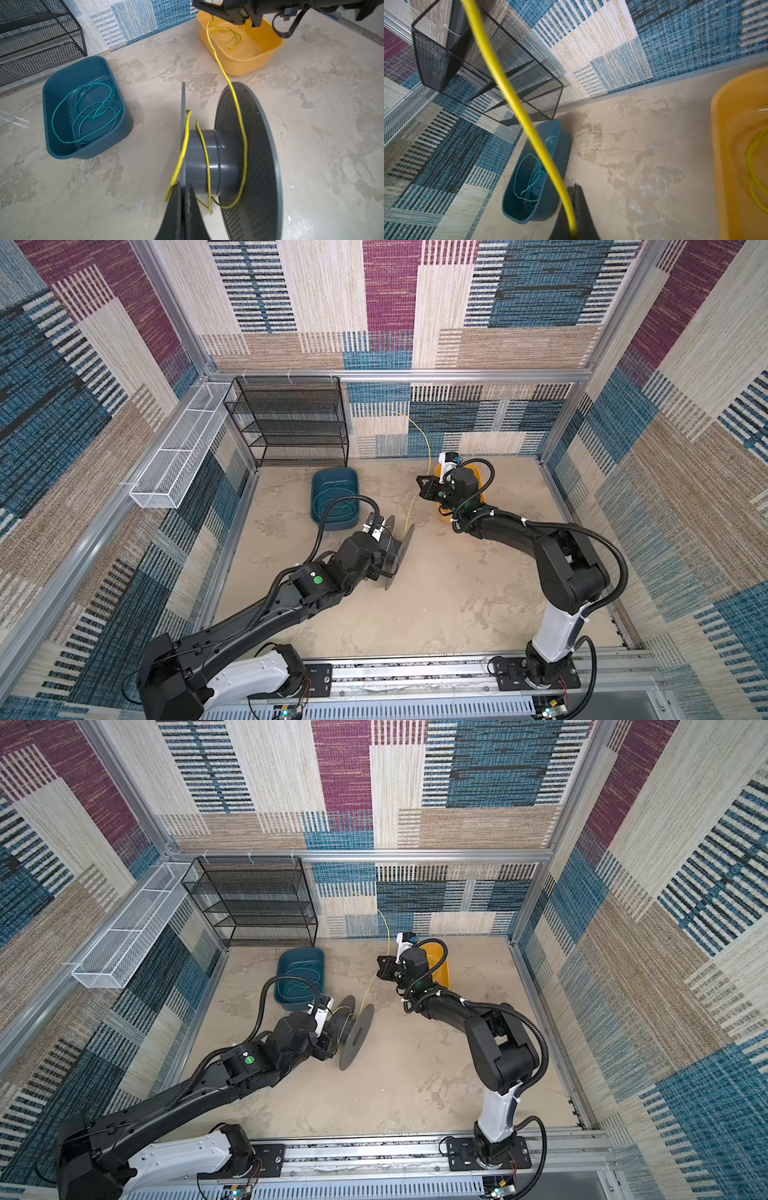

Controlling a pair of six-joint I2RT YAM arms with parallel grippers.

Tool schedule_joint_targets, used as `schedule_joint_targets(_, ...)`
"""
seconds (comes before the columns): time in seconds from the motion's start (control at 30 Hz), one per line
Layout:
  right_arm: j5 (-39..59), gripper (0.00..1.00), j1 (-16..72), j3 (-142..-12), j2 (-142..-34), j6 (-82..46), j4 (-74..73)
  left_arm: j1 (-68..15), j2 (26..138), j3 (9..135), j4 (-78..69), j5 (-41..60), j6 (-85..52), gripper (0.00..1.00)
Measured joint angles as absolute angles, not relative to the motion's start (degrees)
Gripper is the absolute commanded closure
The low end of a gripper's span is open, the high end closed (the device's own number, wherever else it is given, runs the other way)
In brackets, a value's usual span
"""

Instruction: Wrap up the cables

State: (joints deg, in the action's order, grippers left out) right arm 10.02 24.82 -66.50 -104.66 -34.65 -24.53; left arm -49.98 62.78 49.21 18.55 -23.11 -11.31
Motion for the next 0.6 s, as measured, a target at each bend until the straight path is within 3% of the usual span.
schedule_joint_targets(0.17,9.9,1.0,26.0,-62.7,-104.7,-34.9,-26.7,-49.7,63.0,46.5,14.5,-23.4,-12.8,1.0)
schedule_joint_targets(0.47,8.1,1.0,29.3,-59.2,-105.4,-35.5,-28.1,-49.2,56.1,44.5,14.5,-19.0,-13.5,0.72)
schedule_joint_targets(0.6,7.3,1.0,30.6,-59.2,-105.6,-35.0,-28.2,-49.0,53.8,42.5,15.4,-17.6,-13.6,0.66)
